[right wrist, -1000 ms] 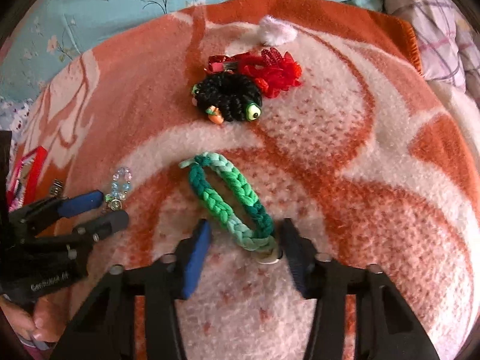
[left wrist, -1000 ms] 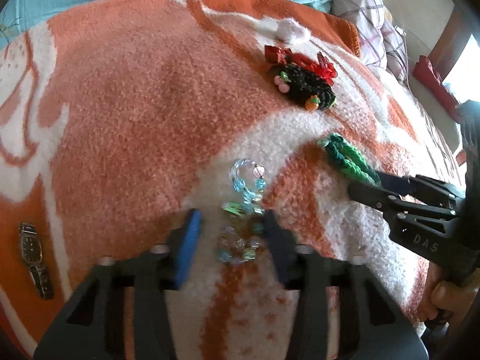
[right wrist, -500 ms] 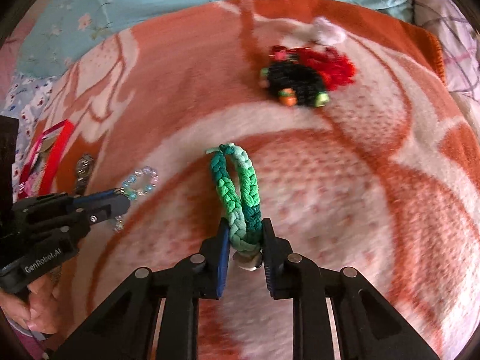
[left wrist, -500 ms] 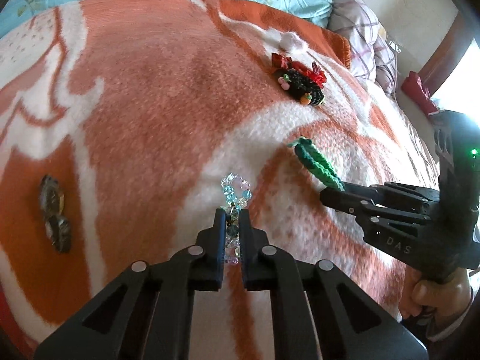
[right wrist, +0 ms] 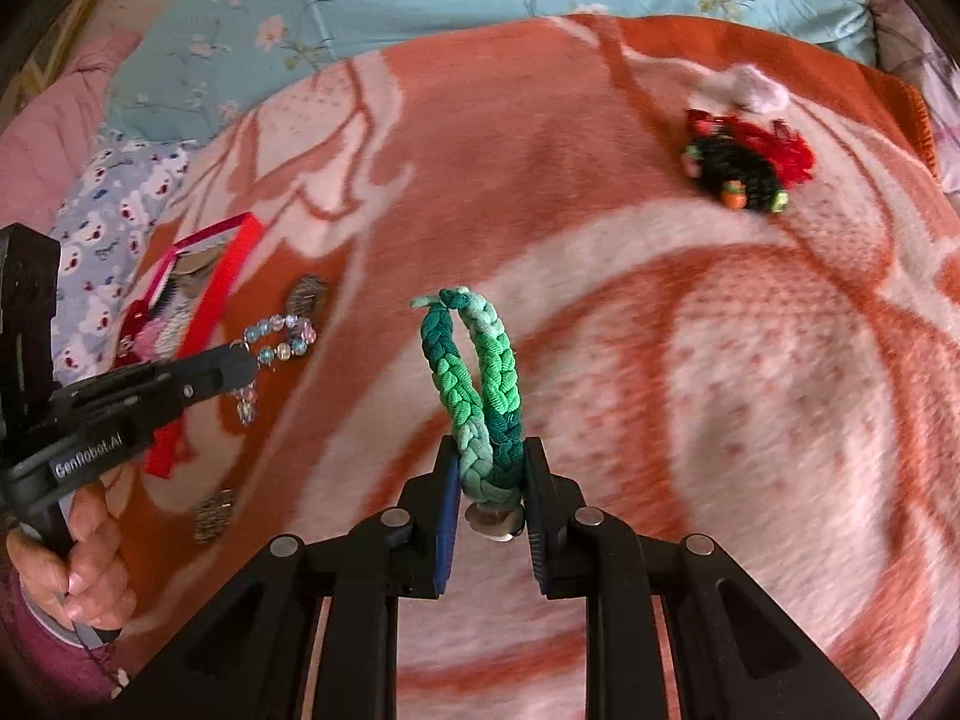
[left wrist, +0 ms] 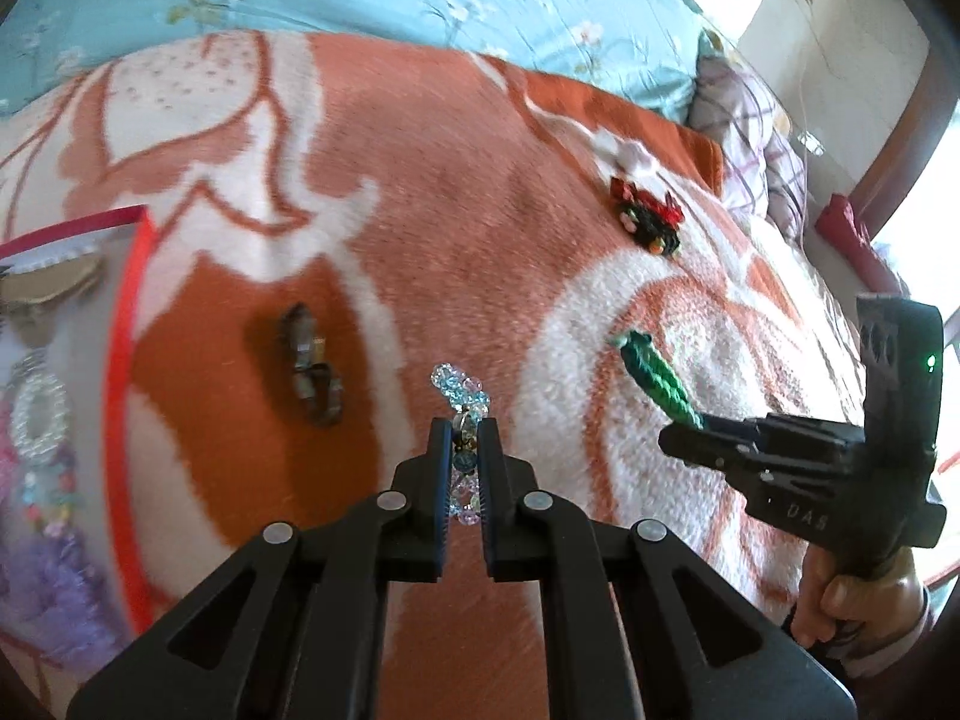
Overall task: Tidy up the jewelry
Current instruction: 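Carry bead bracelet and green hair tie into the box and open both tools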
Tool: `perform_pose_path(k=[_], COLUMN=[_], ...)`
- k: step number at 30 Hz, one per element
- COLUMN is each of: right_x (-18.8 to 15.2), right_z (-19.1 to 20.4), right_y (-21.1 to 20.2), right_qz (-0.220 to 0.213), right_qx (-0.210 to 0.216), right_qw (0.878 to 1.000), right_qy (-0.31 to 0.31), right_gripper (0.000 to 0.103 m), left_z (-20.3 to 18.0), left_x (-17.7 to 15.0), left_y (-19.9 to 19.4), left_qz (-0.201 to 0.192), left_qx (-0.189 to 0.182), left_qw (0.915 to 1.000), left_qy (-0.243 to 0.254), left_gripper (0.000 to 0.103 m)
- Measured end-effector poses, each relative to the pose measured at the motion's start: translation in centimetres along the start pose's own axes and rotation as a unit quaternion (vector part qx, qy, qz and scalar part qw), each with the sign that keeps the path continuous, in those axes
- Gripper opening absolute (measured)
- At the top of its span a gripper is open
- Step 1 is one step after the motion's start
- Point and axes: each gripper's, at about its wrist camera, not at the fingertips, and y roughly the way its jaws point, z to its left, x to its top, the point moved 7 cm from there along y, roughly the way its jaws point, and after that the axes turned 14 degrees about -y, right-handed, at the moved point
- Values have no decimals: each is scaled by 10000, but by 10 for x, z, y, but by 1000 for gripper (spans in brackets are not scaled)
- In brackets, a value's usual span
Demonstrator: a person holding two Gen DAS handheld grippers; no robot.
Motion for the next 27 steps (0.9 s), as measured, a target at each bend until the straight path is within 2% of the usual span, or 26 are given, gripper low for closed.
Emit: perform_pose_path(k=[11,27], right_x=[8,28], right_z=[60,143], right_y=[3,23], right_qz=[-236,-301], right_qx=[420,975], right_qw=[9988,9943], right_qy=[-53,-301], right_gripper=[19,20], left_z=[47,110], left_x=[-7,-11], left_y=[-36,-87], left_qz=[-224,-605], left_qx=[84,257], left_qw=[9991,9948], left_qy=[-346,-783], left_gripper=[6,6])
